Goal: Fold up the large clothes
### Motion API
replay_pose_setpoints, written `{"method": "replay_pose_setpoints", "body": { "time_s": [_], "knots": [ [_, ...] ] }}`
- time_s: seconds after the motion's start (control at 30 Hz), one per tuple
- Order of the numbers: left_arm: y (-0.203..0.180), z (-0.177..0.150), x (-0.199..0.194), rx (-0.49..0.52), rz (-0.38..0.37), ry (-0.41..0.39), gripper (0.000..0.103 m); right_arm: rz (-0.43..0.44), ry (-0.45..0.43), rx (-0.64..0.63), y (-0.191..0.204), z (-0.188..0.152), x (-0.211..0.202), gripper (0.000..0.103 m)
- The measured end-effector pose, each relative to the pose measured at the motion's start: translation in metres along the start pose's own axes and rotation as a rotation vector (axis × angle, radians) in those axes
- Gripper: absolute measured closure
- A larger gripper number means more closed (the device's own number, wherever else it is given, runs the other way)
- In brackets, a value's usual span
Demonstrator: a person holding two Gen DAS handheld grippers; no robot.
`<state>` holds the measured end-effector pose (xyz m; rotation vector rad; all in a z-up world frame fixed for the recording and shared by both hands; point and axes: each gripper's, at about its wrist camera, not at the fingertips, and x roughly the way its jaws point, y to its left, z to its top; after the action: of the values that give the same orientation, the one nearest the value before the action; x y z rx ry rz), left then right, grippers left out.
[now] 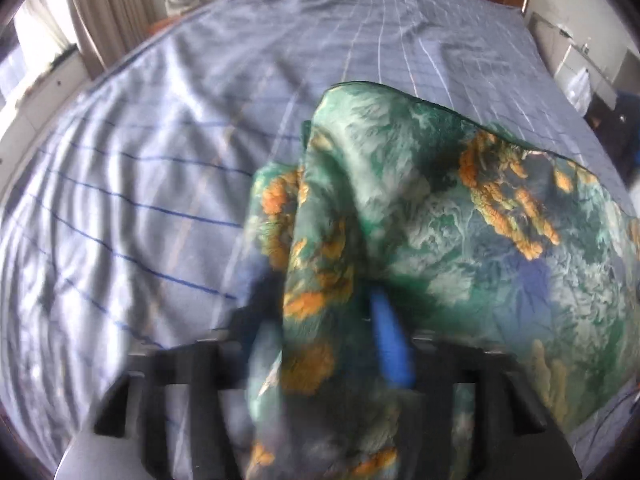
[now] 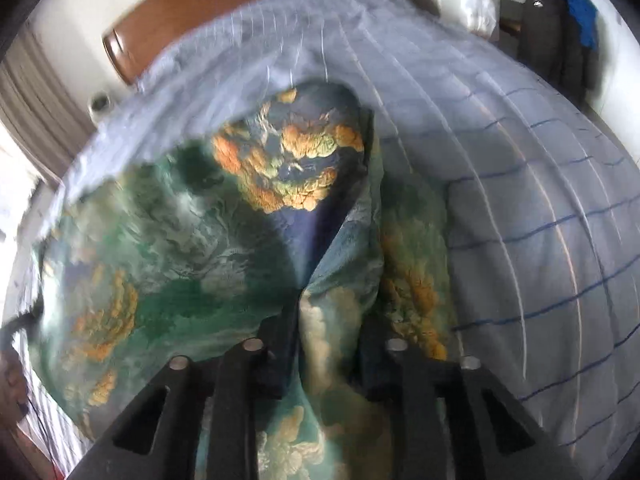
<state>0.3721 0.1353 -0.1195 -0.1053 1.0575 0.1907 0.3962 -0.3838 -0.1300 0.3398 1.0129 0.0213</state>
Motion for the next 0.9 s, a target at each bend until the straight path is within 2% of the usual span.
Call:
{"method": "replay_pose_setpoints", "body": {
  "time_s": [0.03,0.07,0.1,0.2,0.27,0.3,0.37,0.4,0.43,0.5,0.57,0.7,0.77,0.87,0.9],
  "knots": [
    [0.003,0.000,-0.009,0.003,-0.003,-0.027,0.024,0.031,-0.034,0.017,-0.004,-0.001,-0.013,0.049],
    [0.008,-0.003,-0.021,0.012,-0.005,-0.063,0.024,0.044,-0.060,0.020,-0.008,-0.004,-0.025,0.042],
    [0.011,-0.009,-0.037,0.032,-0.011,-0.107,0.023,0.044,-0.093,0.011,-0.010,-0.006,-0.039,0.042],
    [0.011,-0.035,-0.069,0.093,-0.010,-0.226,0.010,0.058,-0.185,-0.091,-0.003,-0.019,-0.086,0.042],
    [0.005,-0.056,-0.072,0.139,0.003,-0.264,0.007,0.132,-0.210,-0.155,0.011,-0.030,-0.104,0.042],
    [0.001,-0.060,-0.062,0.162,0.024,-0.254,0.007,0.178,-0.206,-0.180,0.015,-0.037,-0.108,0.041],
    [-0.003,-0.073,-0.031,0.189,0.097,-0.163,0.006,0.245,-0.163,-0.210,0.025,-0.058,-0.103,0.034],
    [0.002,-0.078,-0.020,0.169,0.098,-0.122,0.006,0.242,-0.130,-0.209,0.027,-0.069,-0.096,0.034],
    [0.011,-0.081,-0.013,0.108,0.074,-0.089,0.006,0.207,-0.084,-0.203,0.027,-0.075,-0.081,0.035],
    [0.027,-0.086,-0.027,0.012,0.043,-0.100,0.006,0.125,-0.012,-0.178,0.021,-0.085,-0.056,0.046],
    [0.033,-0.094,-0.047,-0.009,0.014,-0.139,0.007,0.099,-0.081,-0.157,0.022,-0.093,-0.073,0.044],
    [0.026,-0.131,-0.073,0.034,-0.008,-0.201,0.003,0.082,-0.223,-0.187,0.038,-0.119,-0.119,0.028],
    [0.018,-0.157,-0.067,0.062,-0.011,-0.188,0.002,0.085,-0.274,-0.194,0.040,-0.149,-0.134,0.021],
    [0.003,-0.183,-0.035,0.073,-0.031,-0.101,0.002,0.069,-0.282,-0.161,0.037,-0.190,-0.130,0.021],
    [-0.001,-0.191,-0.032,0.075,-0.024,-0.108,0.002,0.061,-0.278,-0.145,0.035,-0.201,-0.125,0.021]
  ]
}}
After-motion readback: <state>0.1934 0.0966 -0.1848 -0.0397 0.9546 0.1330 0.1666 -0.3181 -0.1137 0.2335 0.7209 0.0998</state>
